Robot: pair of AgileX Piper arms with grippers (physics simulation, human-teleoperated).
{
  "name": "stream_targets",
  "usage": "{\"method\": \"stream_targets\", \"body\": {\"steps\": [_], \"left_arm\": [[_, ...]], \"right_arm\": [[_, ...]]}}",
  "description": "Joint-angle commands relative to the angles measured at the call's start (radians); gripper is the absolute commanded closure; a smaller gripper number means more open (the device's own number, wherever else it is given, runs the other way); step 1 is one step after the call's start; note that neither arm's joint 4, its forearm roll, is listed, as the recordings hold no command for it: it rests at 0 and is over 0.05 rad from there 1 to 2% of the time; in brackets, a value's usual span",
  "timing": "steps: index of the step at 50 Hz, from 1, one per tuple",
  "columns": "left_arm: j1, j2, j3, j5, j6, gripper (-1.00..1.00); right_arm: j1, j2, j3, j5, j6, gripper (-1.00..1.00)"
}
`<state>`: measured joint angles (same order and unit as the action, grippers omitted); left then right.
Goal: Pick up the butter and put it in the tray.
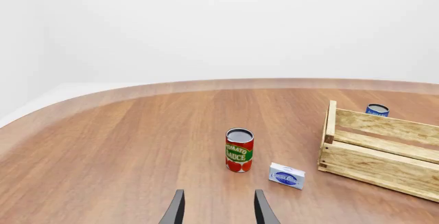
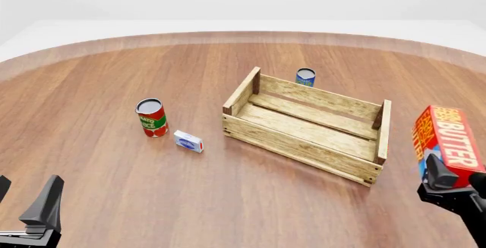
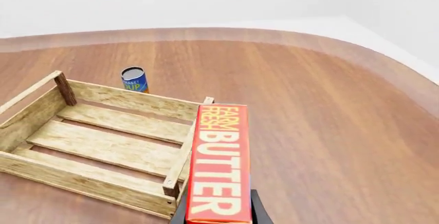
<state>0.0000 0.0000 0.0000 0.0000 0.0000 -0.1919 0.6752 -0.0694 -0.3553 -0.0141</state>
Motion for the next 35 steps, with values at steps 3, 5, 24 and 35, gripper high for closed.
{"method": "stream_targets", "body": {"steps": [3,5,24,35], "left_arm": [[0.0,0.0,0.0,0.0,0.0,-1.0],[0.0,0.0,0.0,0.0,0.0,-1.0],[0.0,0.0,0.0,0.0,0.0,-1.0],[0.0,0.0,0.0,0.0,0.0,-1.0]], "right_arm": [[0.024,-0.176,-0.082,0.208,0.012,1.0],[0.028,-0.182,-0.088,0.219,0.011,1.0],[0.081,-0.249,-0.214,0.392,-0.008,1.0],[0.129,-0.228,-0.275,0.433,-0.025,1.0]]}}
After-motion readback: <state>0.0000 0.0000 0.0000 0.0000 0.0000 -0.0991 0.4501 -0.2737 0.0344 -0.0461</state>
